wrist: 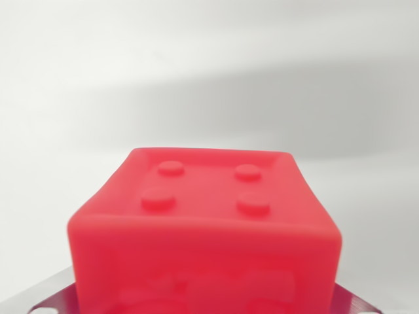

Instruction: Destack cube

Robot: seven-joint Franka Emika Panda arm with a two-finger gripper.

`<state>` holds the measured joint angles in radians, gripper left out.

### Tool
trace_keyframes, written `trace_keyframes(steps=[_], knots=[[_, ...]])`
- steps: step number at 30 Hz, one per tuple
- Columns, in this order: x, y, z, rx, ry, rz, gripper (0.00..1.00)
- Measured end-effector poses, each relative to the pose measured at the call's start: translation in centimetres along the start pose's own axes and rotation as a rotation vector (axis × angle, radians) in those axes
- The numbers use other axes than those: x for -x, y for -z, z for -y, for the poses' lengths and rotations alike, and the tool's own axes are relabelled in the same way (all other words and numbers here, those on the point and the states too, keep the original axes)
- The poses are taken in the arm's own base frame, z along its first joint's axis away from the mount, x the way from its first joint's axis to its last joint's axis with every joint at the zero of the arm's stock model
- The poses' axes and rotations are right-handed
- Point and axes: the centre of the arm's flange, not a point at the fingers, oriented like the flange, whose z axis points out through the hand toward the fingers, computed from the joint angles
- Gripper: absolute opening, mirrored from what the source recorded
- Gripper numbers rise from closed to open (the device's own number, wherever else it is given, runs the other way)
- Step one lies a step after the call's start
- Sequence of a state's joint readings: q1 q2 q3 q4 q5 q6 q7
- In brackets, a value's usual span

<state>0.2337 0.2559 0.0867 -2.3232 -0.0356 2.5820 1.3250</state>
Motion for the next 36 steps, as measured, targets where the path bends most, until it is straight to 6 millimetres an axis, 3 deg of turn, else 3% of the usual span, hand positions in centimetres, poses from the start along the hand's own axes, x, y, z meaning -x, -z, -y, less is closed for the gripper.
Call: trace_keyframes(steps=[23, 36], knots=[[2.3, -0.8, 3.3, 0.001, 0.093, 0.001, 0.00], [2.3, -4.9, 3.2, 0.008, 0.098, 0.004, 0.00]])
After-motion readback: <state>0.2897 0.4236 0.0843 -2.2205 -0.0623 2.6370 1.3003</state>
